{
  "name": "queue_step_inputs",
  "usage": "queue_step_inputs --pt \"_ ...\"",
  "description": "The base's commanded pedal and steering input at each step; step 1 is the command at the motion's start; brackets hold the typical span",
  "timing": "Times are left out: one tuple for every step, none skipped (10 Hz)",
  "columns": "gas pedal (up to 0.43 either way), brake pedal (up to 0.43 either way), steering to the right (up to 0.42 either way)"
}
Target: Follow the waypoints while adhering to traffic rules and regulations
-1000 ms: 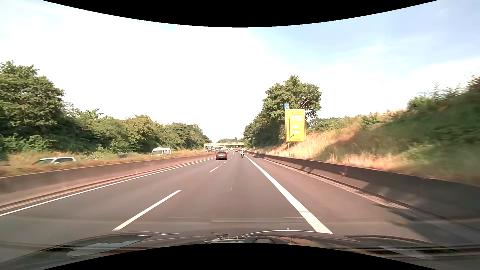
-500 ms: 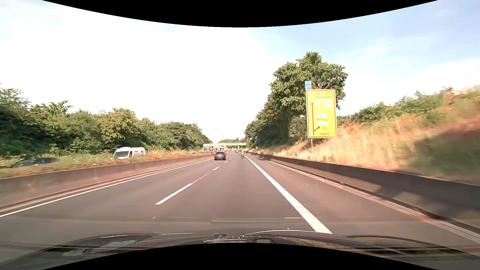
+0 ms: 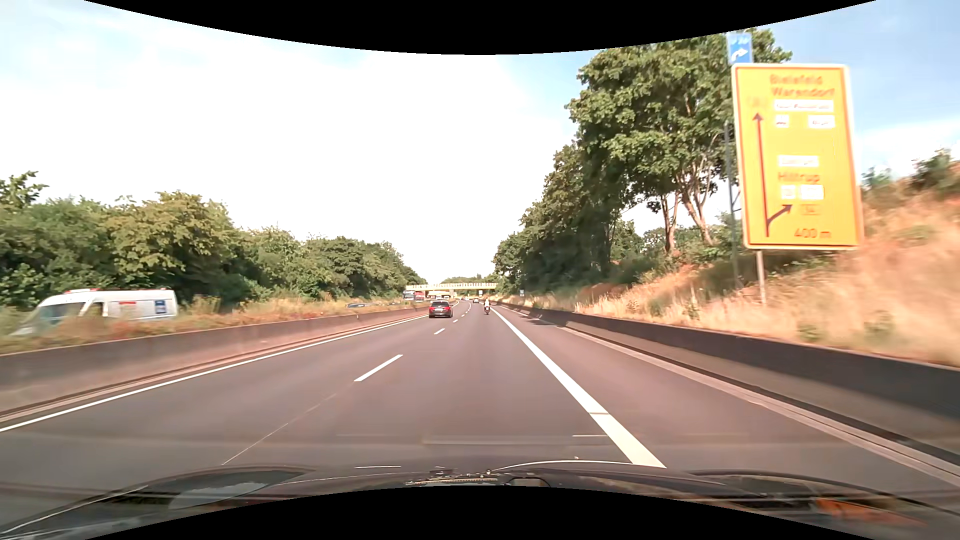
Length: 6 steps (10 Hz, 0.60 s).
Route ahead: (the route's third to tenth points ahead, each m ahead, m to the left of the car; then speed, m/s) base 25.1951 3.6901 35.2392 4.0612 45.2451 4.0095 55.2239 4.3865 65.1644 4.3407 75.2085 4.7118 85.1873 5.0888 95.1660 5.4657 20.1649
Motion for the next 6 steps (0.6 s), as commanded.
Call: queue_step_inputs --pt "0.000 0.000 -0.008" --pt "0.000 0.000 -0.008" --pt "0.000 0.000 -0.008" --pt "0.000 0.000 -0.008" --pt "0.047 0.000 -0.008" --pt "0.087 0.000 -0.008"
